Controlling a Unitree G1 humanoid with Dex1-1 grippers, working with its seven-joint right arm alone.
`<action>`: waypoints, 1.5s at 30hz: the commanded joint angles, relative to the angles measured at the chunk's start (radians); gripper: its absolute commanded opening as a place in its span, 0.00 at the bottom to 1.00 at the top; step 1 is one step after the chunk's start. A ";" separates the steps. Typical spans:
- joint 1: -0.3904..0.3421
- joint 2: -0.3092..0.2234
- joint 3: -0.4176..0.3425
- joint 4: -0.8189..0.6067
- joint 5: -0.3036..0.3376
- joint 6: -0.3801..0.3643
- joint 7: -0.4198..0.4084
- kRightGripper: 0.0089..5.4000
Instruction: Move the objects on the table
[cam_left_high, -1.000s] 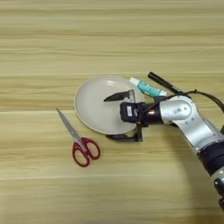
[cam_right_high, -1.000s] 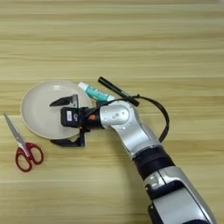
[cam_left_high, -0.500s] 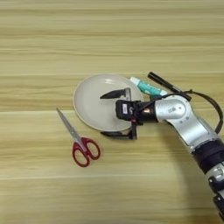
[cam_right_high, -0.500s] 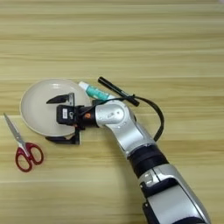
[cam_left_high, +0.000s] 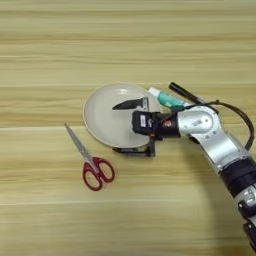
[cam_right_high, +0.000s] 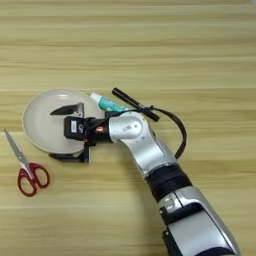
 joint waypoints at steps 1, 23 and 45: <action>-0.057 -0.060 -0.051 -0.092 0.080 0.013 0.030 1.00; -0.123 -0.094 -0.282 -0.180 0.356 0.277 -0.008 1.00; -0.154 -0.224 -0.386 0.056 0.311 0.246 -0.024 1.00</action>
